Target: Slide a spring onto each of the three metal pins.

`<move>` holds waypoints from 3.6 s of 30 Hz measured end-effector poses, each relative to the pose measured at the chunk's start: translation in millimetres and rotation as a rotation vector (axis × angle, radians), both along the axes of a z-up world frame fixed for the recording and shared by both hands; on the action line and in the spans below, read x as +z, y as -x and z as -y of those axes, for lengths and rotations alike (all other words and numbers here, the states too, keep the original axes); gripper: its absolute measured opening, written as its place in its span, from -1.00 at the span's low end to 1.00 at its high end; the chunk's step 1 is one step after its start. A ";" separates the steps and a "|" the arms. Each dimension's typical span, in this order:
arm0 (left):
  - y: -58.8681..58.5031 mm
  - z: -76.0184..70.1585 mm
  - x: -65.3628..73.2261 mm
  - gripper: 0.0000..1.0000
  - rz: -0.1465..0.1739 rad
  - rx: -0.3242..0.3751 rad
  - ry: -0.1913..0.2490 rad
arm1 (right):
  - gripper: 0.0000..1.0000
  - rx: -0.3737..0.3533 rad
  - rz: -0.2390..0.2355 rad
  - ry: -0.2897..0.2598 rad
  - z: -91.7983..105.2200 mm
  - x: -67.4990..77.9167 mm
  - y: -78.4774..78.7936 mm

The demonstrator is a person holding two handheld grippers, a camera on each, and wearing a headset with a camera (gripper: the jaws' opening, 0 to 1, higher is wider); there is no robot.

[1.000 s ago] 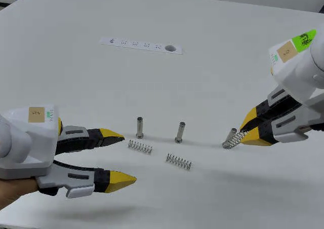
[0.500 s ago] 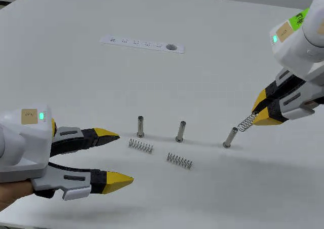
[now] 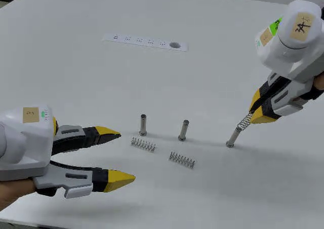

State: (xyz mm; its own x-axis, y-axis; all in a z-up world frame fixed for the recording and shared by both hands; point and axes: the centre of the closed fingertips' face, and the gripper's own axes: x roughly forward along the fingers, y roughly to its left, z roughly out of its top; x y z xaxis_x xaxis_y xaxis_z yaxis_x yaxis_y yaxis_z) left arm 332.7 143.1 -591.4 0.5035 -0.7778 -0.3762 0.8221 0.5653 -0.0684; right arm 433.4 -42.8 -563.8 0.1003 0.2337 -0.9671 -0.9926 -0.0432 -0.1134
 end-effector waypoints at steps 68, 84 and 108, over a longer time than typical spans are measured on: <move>0.8 -1.2 -7.0 0.07 -0.023 0.005 -0.006 | -0.60 -0.024 -0.038 -0.014 -22.3 -43.6 0.7; 0.8 0.5 -4.4 0.05 -0.015 -0.005 -0.008 | -0.66 -0.038 -0.117 -0.087 -68.1 -68.2 44.2; 2.9 2.0 -4.1 0.02 -0.017 -0.020 -0.016 | -0.72 -0.102 -0.139 -0.111 -88.6 -102.0 55.6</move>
State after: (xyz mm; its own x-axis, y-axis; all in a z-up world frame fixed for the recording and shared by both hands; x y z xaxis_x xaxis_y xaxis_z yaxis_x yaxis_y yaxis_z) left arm 329.8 141.1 -595.5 0.4815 -0.7812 -0.3973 0.8318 0.5502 -0.0737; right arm 377.8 45.8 -665.8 -0.0034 0.3350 -0.9422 -0.9976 0.0634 0.0262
